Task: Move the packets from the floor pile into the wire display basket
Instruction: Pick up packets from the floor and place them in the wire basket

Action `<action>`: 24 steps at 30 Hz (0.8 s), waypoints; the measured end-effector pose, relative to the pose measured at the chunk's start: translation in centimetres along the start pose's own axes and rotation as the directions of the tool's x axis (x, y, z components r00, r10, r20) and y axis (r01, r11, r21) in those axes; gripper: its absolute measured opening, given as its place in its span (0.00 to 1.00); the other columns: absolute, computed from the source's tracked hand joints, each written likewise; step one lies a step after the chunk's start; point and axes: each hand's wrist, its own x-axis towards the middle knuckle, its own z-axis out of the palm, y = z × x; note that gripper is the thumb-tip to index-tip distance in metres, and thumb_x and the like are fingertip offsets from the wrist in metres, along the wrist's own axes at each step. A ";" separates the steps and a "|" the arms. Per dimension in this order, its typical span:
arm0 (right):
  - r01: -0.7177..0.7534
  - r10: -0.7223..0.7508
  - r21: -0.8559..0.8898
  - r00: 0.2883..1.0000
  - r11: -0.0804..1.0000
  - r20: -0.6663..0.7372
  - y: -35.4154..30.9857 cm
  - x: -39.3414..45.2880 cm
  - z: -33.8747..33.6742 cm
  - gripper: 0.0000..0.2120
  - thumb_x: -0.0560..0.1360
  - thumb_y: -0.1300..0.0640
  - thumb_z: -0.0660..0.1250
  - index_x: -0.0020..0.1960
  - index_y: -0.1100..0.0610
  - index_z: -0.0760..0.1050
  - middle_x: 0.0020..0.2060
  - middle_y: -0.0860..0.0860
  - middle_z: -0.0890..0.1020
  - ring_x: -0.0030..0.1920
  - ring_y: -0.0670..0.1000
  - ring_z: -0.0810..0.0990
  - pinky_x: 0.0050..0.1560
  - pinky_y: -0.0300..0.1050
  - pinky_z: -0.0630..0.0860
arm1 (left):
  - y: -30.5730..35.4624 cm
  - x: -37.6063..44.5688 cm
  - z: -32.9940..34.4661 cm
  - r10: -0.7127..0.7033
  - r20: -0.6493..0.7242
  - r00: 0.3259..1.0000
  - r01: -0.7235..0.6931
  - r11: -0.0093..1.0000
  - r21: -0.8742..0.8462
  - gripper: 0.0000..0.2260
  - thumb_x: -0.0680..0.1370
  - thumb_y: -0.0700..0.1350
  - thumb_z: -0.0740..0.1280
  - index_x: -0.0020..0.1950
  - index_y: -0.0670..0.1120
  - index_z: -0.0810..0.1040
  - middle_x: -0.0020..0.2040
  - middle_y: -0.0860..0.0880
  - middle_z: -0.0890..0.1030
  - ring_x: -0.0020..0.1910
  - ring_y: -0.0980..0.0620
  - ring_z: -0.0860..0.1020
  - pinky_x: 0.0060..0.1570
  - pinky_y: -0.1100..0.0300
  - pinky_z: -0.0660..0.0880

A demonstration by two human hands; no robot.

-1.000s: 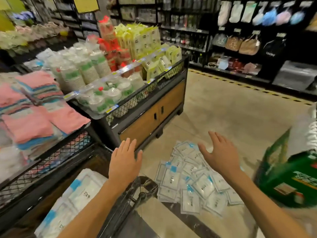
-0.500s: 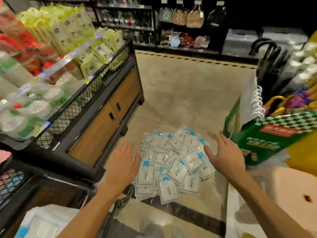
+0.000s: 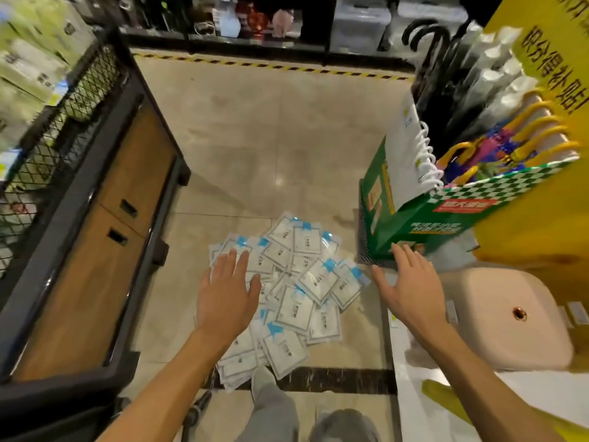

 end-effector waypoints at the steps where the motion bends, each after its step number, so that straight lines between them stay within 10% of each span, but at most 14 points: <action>1: -0.013 0.013 -0.007 1.000 1.000 0.000 0.0 0.6 0.7 0.35 0.81 0.35 0.56 0.79 0.57 0.66 0.77 0.57 0.71 0.77 0.59 0.68 0.77 0.60 0.65 | -0.3 1.1 0.7 0.006 0.008 1.000 -0.006 1.000 0.003 0.28 0.85 0.58 0.51 0.83 0.49 0.57 0.82 0.46 0.60 0.80 0.46 0.61 0.78 0.45 0.60; 24: -0.104 0.098 0.007 0.958 0.995 0.270 9.4 18.9 48.2 0.32 0.82 0.41 0.61 0.78 0.59 0.64 0.73 0.58 0.73 0.71 0.62 0.72 0.71 0.57 0.68 | -4.5 22.3 48.2 -0.066 0.249 0.966 0.072 0.997 -0.013 0.28 0.85 0.56 0.51 0.84 0.48 0.54 0.83 0.45 0.57 0.82 0.46 0.55 0.81 0.46 0.51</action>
